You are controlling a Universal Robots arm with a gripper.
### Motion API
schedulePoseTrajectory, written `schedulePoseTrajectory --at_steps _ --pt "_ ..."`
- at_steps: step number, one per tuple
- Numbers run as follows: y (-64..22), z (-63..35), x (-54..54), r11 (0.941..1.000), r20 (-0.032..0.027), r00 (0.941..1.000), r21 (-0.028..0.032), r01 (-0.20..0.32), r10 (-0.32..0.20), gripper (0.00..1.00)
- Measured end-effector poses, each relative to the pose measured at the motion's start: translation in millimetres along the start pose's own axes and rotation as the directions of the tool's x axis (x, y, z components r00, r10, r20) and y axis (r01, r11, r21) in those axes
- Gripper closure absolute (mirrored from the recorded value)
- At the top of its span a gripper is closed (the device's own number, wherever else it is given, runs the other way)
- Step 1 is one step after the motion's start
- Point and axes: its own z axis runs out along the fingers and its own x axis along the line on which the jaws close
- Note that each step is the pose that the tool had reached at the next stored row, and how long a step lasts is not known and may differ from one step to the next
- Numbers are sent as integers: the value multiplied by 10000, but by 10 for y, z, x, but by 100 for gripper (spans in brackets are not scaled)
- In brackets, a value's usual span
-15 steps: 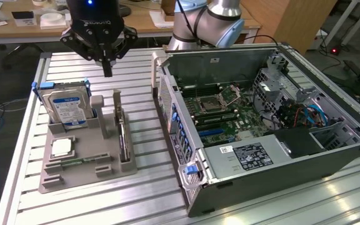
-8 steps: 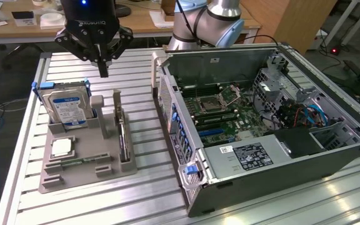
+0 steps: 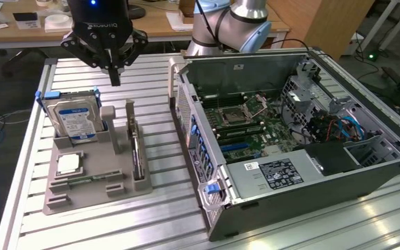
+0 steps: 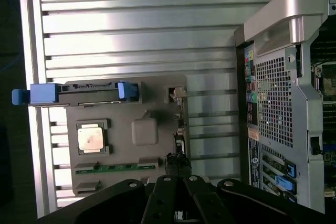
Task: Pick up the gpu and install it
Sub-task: 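Pick up the gpu and move the gpu toward the slot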
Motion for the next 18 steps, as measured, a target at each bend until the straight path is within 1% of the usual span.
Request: schedulePoseTrajectory --at_steps 3,4,5,8,9,10,11,12,13,14,15,16,18 --pt "0 0 0 10000 1 10000 0 0 0 89" --pt "0 1 0 10000 1 10000 -1 0 0 83" --pt "0 0 0 10000 1 10000 -1 0 0 83" --pt "0 0 0 10000 1 10000 -1 0 0 65" --pt "0 0 0 10000 0 10000 0 0 0 65" --pt "0 0 0 10000 1 10000 -1 0 0 59" --pt "0 0 0 10000 1 10000 0 0 0 59" --pt "0 0 0 10000 1 10000 0 0 0 53" --pt "0 0 0 10000 1 10000 -1 0 0 53" --pt "-1 0 1 10000 0 10000 0 1 -1 47" --pt "-3 0 2 10000 0 10000 0 22 -22 47" --pt "-6 0 1 10000 -1 10000 -3 78 -78 41" --pt "-6 1 1 9993 -15 9993 -8 363 -363 41"
